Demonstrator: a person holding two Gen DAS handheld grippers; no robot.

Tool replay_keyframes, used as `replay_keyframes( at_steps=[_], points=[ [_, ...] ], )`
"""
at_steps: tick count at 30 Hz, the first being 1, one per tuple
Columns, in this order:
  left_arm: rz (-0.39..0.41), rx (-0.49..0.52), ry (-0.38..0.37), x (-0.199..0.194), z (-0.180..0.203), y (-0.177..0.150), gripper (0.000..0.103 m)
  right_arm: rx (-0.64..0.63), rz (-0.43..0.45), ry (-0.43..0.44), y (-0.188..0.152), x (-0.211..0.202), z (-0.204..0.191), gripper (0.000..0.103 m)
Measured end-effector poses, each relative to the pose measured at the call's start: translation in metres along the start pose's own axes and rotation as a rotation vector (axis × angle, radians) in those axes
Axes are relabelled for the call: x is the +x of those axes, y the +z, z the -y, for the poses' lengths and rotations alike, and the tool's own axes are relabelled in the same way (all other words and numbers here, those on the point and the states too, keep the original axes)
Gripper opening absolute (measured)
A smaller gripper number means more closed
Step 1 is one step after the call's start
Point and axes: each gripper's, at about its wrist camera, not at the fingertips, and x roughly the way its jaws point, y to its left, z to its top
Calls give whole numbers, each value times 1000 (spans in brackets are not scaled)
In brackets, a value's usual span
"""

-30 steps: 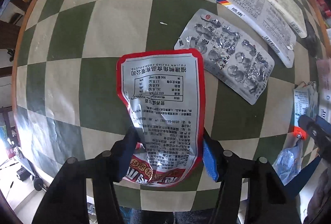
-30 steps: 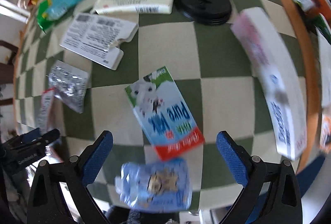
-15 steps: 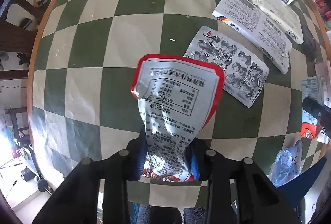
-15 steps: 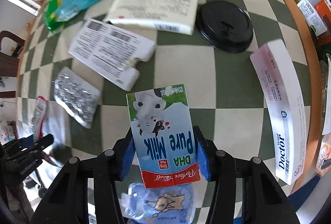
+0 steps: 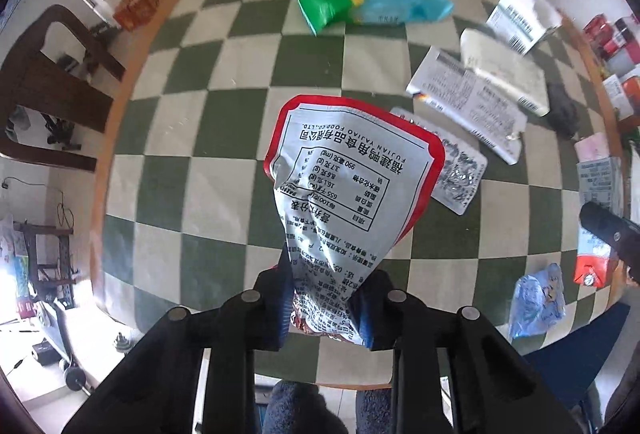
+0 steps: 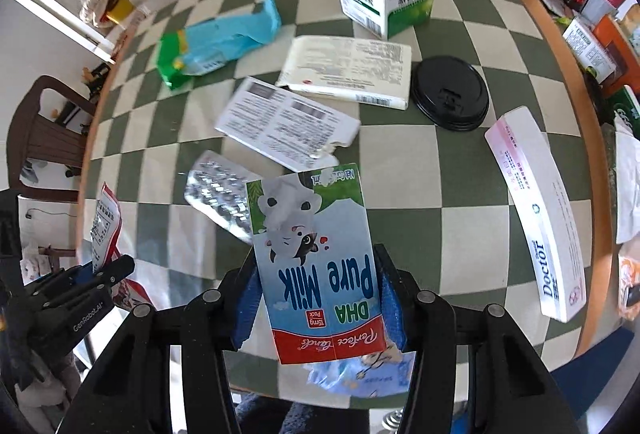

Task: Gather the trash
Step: 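Carry wrapper and milk carton to the white bin and release both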

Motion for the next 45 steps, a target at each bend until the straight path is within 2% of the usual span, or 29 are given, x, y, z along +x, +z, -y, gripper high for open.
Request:
replay_keyframes(
  at_steps=[1,4,7,9,13,14,17,21,25,28,32,36,40,44,45],
  points=[
    [17,1,-5,-4,5,-6,22,2,11,4,-3,0,-6,53],
    [69,8,-25,-23,-5,-25,22,5,33,11,-16,-54,-2,53],
    [125,31,-45,-31,-17,-50,22,13,70,11,-44,-79,-20,53],
    [164,56,-56,-37,-21,-67,22,24,94,13,-66,-98,-32,53],
    [211,103,-73,-19,-10,-72,22,59,149,11,-122,-126,-64,53],
    [218,114,-76,-21,-19,-83,22,66,161,10,-135,-131,-71,53],
    [209,129,-86,-20,-44,-115,22,105,187,14,-183,-135,-94,53],
    [120,129,-108,0,-75,-161,22,157,150,38,-252,-119,-124,53],
    [1,112,-117,46,-96,-201,22,190,55,58,-311,-79,-144,53],
    [-88,71,-131,97,-107,-221,22,207,-8,68,-343,-40,-149,53],
    [-220,-9,-180,192,-116,-241,22,248,-112,83,-380,39,-143,53],
    [-291,-39,-211,286,-117,-255,24,297,-185,101,-405,136,-130,53],
    [-335,-52,-212,373,-117,-263,33,319,-222,124,-414,227,-120,53],
    [-367,-53,-162,432,-118,-267,41,307,-279,160,-418,318,-116,55],
    [-368,-52,-148,441,-118,-270,54,298,-295,168,-420,341,-115,58]
  ],
)
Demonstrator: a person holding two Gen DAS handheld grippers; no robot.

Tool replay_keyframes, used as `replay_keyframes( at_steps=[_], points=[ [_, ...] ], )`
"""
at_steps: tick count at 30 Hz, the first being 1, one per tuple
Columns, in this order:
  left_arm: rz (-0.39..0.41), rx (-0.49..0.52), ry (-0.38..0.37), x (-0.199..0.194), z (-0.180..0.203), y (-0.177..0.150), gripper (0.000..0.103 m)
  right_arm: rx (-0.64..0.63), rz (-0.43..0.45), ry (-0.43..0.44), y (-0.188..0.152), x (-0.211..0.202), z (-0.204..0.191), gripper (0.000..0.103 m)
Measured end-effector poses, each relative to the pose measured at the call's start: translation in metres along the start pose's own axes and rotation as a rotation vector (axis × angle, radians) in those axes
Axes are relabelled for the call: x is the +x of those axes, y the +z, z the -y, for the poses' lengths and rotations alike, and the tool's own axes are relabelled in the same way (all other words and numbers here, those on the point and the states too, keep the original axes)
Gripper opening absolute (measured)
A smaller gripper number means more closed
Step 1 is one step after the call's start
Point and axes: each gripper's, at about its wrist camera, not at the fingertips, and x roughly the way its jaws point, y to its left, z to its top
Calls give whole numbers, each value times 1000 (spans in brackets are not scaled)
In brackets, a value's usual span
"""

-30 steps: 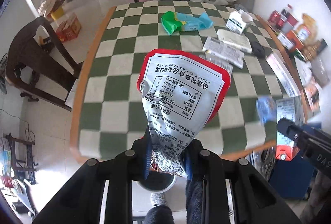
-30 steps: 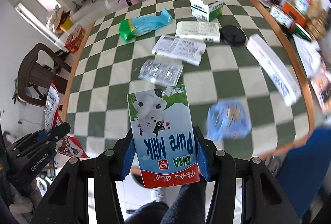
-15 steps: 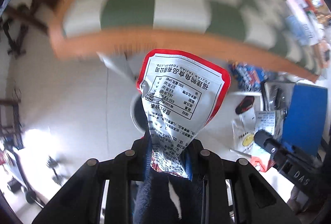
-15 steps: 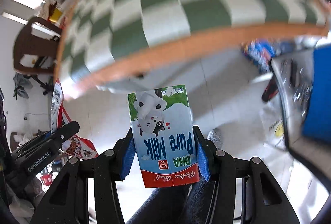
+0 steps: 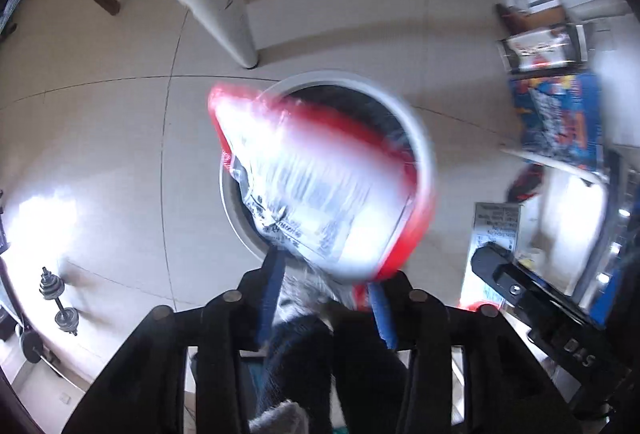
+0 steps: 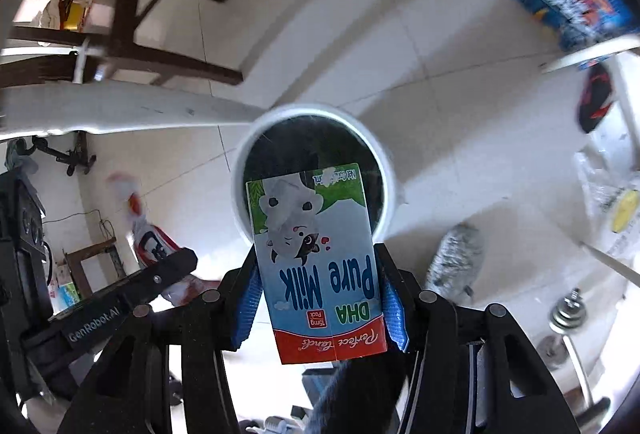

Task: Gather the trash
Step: 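Carry wrapper and milk carton to the white bin and release both, then move both tools back over the table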

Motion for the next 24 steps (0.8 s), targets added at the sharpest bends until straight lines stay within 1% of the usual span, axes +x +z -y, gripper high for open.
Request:
replay_keyframes(
  at_steps=[1,2,3,5,6,9,11,12,13,15,17,20,24],
  points=[
    [2,-1,24,11,-3,2,63,-10,-13,-8,5,20,4,64],
    [16,4,41,15,-8,1,81,-13,-13,-19,10,32,9,81],
    [34,7,68,15,-10,-1,92,-18,-11,-27,12,48,12,91],
    [68,18,119,18,-15,-4,99,-31,-6,-59,15,67,14,94],
    [76,21,131,18,-20,-6,103,-39,2,-88,15,74,14,102],
    [91,28,184,14,-25,-12,103,-79,33,-192,12,84,9,103],
    [96,39,202,10,-27,-18,103,-96,41,-253,6,82,3,103],
    [101,46,208,3,-31,-22,103,-105,44,-272,3,81,0,103],
    [108,51,217,-3,-30,-24,103,-120,51,-301,-1,80,-5,103],
    [123,62,226,-14,-26,-27,103,-144,61,-331,-6,75,-14,103],
    [133,65,222,-29,-28,-30,103,-149,69,-350,-10,67,-14,103],
    [147,65,217,-52,-27,-38,103,-143,74,-350,-18,46,-22,103],
    [160,57,187,-88,-26,-51,103,-143,91,-352,-30,4,-35,103]
  ],
)
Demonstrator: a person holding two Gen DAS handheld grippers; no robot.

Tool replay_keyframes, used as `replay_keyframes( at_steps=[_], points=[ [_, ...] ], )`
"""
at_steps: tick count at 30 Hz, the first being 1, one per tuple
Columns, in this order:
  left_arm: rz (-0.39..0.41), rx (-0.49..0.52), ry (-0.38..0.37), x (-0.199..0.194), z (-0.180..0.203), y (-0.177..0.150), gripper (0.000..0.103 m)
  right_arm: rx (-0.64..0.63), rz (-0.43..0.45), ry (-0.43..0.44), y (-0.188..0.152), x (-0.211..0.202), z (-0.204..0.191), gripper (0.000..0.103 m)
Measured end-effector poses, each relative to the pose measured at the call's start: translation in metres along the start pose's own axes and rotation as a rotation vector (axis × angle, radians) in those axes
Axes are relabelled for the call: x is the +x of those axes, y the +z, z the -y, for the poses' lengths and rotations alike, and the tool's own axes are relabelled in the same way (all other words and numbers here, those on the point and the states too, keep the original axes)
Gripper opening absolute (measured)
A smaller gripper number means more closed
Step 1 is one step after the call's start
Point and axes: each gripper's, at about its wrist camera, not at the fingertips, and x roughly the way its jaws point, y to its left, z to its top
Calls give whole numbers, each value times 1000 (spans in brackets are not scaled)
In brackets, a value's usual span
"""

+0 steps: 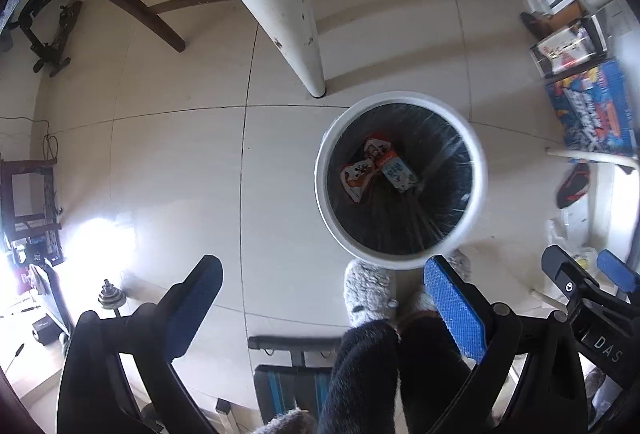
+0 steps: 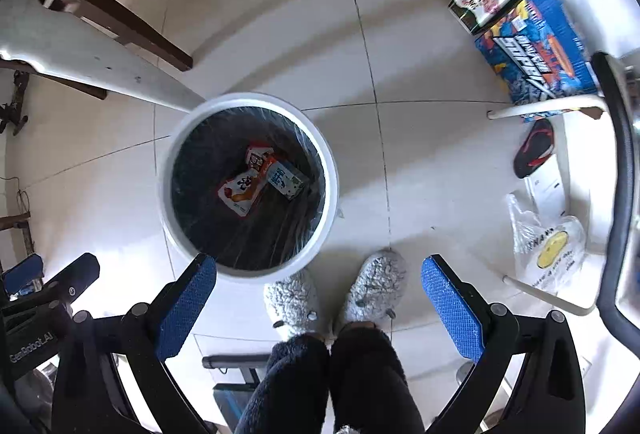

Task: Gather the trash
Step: 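Move both tools back over the table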

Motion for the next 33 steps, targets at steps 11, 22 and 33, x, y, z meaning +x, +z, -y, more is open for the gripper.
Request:
replay_keyframes(
  at_steps=[11,22,33],
  points=[
    [51,22,-24,-141,-16,-39,103,-15,41,11,-26,-163,-5,103],
    [202,24,-72,-289,-9,-40,103,58,85,152,-43,-333,4,103],
    [390,149,-105,-398,112,53,103,254,343,134,26,-494,123,103]
  ],
)
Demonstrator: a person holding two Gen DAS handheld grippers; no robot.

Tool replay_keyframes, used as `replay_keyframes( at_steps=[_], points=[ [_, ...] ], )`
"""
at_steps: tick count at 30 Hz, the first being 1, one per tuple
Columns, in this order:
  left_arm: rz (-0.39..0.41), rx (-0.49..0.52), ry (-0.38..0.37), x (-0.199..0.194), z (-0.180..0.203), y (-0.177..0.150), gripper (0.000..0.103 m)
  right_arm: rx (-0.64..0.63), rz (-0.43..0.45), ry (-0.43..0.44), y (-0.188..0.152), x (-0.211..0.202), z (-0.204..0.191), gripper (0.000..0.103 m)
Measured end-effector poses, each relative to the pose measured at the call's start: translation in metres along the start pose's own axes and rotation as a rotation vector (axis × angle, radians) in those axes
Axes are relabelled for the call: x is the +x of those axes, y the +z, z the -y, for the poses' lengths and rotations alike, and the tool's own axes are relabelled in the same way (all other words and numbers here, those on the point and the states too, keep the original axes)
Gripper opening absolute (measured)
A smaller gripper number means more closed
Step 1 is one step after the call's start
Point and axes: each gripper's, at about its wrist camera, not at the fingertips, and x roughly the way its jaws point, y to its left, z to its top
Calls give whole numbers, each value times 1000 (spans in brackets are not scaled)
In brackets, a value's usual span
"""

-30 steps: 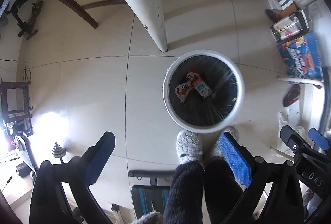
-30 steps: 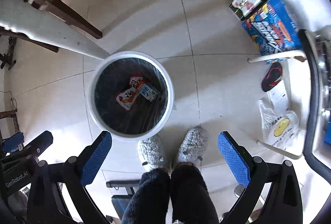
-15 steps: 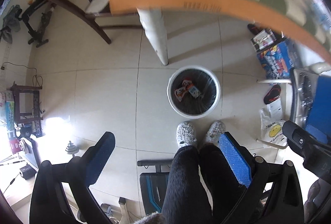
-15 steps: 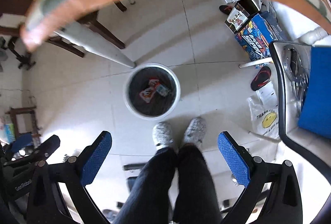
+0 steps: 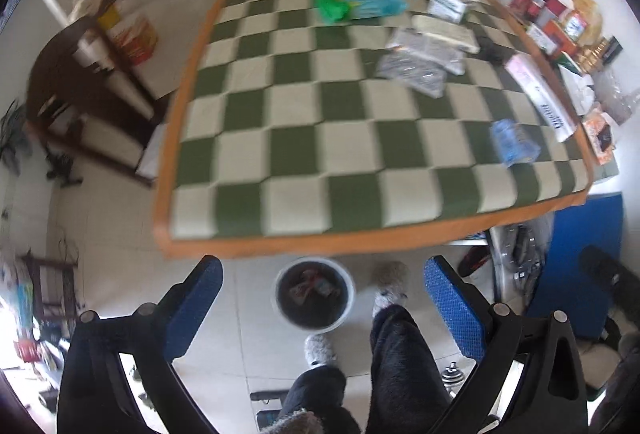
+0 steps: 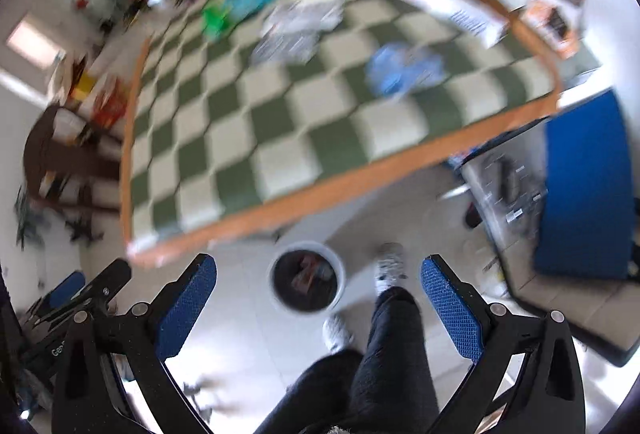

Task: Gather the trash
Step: 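Move both tools back over the table, then grasp the blue wrapper with left tool while right tool grasps the long white box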

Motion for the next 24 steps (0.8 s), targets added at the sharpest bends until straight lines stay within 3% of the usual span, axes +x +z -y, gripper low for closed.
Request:
replay_keyframes(
  at_steps=[6,13,16,18,19,21,24],
  points=[
    [-132,-15,-135,59,83,75,102,108,30,-68,91,-3,101,103],
    [-315,5,-216,152,189,130,98,154,-32,-117,190,49,190,103],
    [-390,1,-208,192,218,138,82,138,-77,-139,235,82,216,103],
    [-419,-14,-192,212,229,143,58,123,-101,-148,258,102,225,103],
    [-425,-22,-183,217,232,145,58,110,-112,-150,272,113,230,103],
    [-379,-17,-175,213,239,153,27,79,-122,-150,294,129,234,103],
    [-335,26,-103,211,247,167,16,-6,-130,-169,326,157,228,103]
  ],
)
